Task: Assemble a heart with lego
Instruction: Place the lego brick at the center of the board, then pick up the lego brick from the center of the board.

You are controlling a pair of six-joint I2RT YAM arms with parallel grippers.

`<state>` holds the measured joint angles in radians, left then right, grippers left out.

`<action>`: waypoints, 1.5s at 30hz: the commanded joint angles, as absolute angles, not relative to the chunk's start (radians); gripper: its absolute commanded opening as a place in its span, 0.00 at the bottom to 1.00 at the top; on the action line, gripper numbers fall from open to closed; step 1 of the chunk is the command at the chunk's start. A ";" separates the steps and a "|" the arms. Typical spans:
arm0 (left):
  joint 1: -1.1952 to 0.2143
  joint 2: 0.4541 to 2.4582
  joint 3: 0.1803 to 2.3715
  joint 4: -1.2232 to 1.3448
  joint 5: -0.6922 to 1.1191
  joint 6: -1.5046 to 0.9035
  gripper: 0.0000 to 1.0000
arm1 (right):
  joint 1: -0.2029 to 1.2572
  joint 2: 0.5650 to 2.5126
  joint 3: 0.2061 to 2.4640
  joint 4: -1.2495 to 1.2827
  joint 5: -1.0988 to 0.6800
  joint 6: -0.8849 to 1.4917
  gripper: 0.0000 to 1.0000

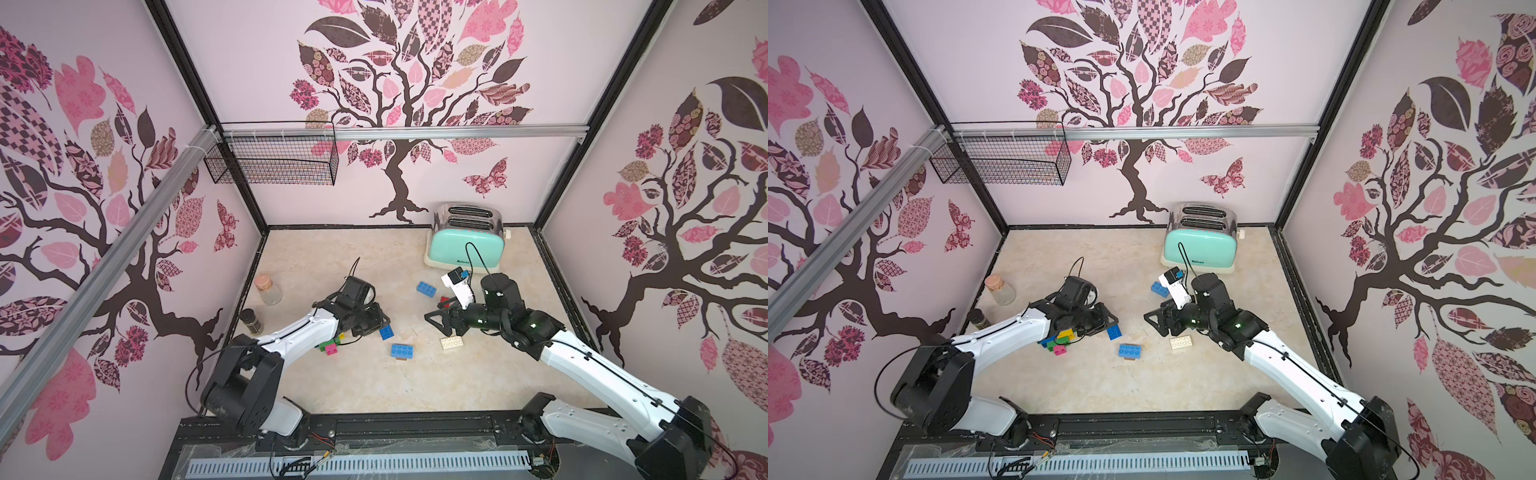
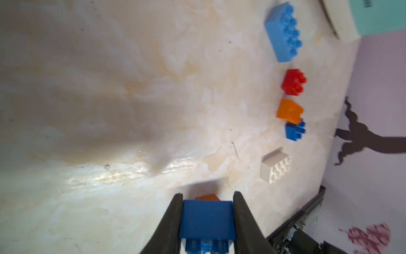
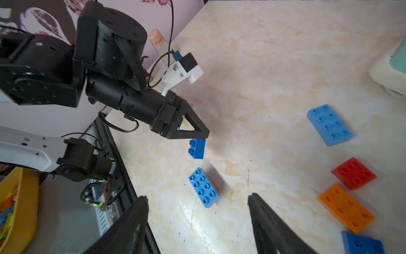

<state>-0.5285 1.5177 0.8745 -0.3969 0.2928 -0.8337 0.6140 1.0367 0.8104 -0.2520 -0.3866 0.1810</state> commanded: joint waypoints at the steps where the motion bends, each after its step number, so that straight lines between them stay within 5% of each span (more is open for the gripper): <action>1: -0.546 1.596 0.967 -0.519 0.146 -0.899 0.11 | 0.617 1.028 0.797 -0.325 -0.262 0.127 0.75; 9: -0.575 1.808 1.122 -0.679 0.030 -0.955 0.13 | 0.632 1.036 0.781 -0.328 -0.200 0.106 0.74; 11: -0.577 1.822 1.137 -0.679 0.042 -0.955 0.23 | 0.659 1.055 0.788 -0.339 -0.156 0.094 0.74; 14: -0.564 1.819 1.144 -0.663 0.083 -0.946 0.55 | 0.708 1.111 0.807 -0.354 -0.096 0.093 0.73; 17: -0.521 1.755 1.113 -0.627 0.126 -0.934 0.66 | 0.772 1.185 0.847 -0.362 -0.034 0.110 0.73; 32: -0.153 1.235 0.823 -0.615 0.360 -0.808 0.64 | 0.971 1.731 1.241 -0.365 0.096 0.322 0.68; 45: -0.109 1.076 0.712 -0.600 0.426 -0.806 0.63 | 0.971 1.992 1.422 -0.367 0.086 0.345 0.68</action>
<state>-0.1154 1.0927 0.7315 -0.6144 0.4026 -0.8143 0.9726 1.9682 1.3834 -0.3344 0.0692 0.3347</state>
